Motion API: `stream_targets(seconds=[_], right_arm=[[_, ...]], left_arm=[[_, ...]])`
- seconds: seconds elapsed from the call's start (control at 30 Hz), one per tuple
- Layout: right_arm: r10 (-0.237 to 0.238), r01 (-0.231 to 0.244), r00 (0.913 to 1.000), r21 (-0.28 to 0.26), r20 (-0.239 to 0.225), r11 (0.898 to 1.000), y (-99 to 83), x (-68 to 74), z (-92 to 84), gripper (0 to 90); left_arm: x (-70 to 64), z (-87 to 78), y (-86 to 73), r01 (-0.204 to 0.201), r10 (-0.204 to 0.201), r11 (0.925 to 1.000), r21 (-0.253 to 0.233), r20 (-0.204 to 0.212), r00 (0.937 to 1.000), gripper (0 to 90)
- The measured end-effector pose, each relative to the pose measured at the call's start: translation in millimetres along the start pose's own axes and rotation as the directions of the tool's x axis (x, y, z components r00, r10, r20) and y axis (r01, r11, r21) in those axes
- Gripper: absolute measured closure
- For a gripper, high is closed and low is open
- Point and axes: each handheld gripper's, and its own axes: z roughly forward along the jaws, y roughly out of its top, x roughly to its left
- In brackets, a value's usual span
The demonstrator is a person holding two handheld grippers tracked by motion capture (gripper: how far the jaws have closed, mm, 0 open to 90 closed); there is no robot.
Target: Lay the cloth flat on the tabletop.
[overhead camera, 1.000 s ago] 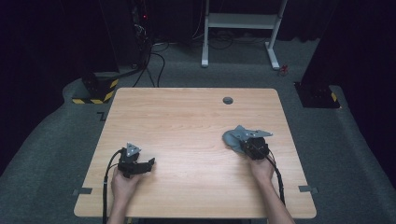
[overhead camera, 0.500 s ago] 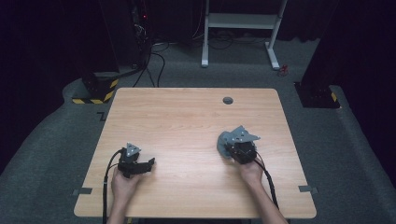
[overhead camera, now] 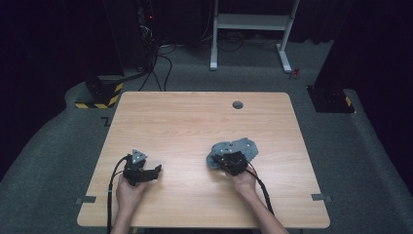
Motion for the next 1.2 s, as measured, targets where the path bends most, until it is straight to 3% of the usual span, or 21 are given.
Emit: stream_targets(seconds=[0.13, 0.37, 0.53, 0.6, 0.63, 0.67, 0.7, 0.73, 0.77, 0.83, 0.9, 1.0, 1.1, 1.13, 1.2], right_arm=[[-0.034, 0.034, 0.9992, 0.008, -0.022, 0.999, 4.6, 12.0, 5.3, 89.0], [-0.084, 0.086, 0.9914, 0.020, -0.100, 0.996, 8.8, 40.0, 19.0, 88.8], [-0.085, 0.087, 0.9878, 0.015, -0.131, 0.996, 8.3, 49.5, 23.9, 87.3], [-0.075, 0.080, 0.9866, 0.025, -0.145, 0.997, 7.6, 49.2, 24.1, 79.3], [-0.075, 0.080, 0.9866, 0.025, -0.145, 0.997, 7.6, 49.2, 24.1, 79.3], [-0.061, 0.065, 0.9875, 0.023, -0.145, 0.998, 5.6, 47.8, 20.1, 71.7], [-0.061, 0.065, 0.9875, 0.023, -0.145, 0.998, 5.6, 47.8, 20.1, 71.7], [-0.048, 0.050, 0.9891, 0.006, -0.139, 0.999, 3.0, 44.1, 11.8, 68.3], [-0.048, 0.050, 0.9891, 0.006, -0.139, 0.999, 3.0, 44.1, 11.8, 68.3], [-0.023, 0.021, 0.9934, -0.019, -0.112, 1.000, -2.4, 33.1, -3.2, 68.0], [0.005, -0.007, 0.9973, -0.024, -0.073, 1.000, -7.9, 20.5, -13.0, 69.2], [0.062, -0.063, 0.9971, -0.023, -0.044, 0.998, -17.8, 3.2, -23.9, 69.9], [0.068, -0.069, 0.9973, -0.024, -0.028, 0.997, -23.8, -3.4, -30.3, 69.7], [0.068, -0.069, 0.9973, -0.024, -0.028, 0.997, -23.8, -3.4, -30.3, 69.7], [0.065, -0.065, 0.9978, -0.016, -0.013, 0.998, -26.7, -4.7, -30.3, 69.2]], left_arm=[[-0.7, 0.1, 0.1, 0.000, 0.000, 1.0000, 0.001, 0.003, 1.0000, 19.9], [-10.6, 1.9, 3.5, -0.014, 0.014, 0.9999, 0.006, 0.025, 0.9996, 20.5], [-19.3, 2.8, 9.7, -0.006, 0.007, 1.0000, -0.005, 0.070, 0.9975, 26.7], [-26.6, 1.7, 17.6, -0.007, 0.011, 0.9994, -0.033, 0.123, 0.9923, 27.1], [-26.6, 1.7, 17.6, -0.007, 0.011, 0.9994, -0.033, 0.123, 0.9923, 27.2], [-33.5, 0.7, 24.2, -0.007, 0.015, 0.9988, -0.048, 0.159, 0.9872, 27.2], [-33.5, 0.7, 24.2, -0.007, 0.015, 0.9988, -0.048, 0.159, 0.9872, 27.2], [-42.8, 0.0, 31.9, -0.035, 0.046, 0.9976, -0.060, 0.189, 0.9808, 27.1], [-42.8, 0.0, 31.9, -0.035, 0.046, 0.9976, -0.060, 0.189, 0.9808, 27.1], [-55.7, 0.6, 40.1, -0.075, 0.088, 0.9950, -0.065, 0.221, 0.9714, 27.4], [-65.2, 2.0, 44.6, -0.090, 0.106, 0.9931, -0.075, 0.241, 0.9648, 28.2], [-81.5, 5.8, 50.3, -0.120, 0.137, 0.9897, -0.078, 0.282, 0.9497, 28.4], [-97.8, 9.5, 54.8, -0.165, 0.185, 0.9821, -0.090, 0.301, 0.9354, 28.4], [-97.8, 9.5, 54.8, -0.165, 0.185, 0.9821, -0.090, 0.301, 0.9354, 28.8], [-109.7, 12.5, 57.1, -0.181, 0.200, 0.9795, -0.089, 0.316, 0.9274, 29.1]])
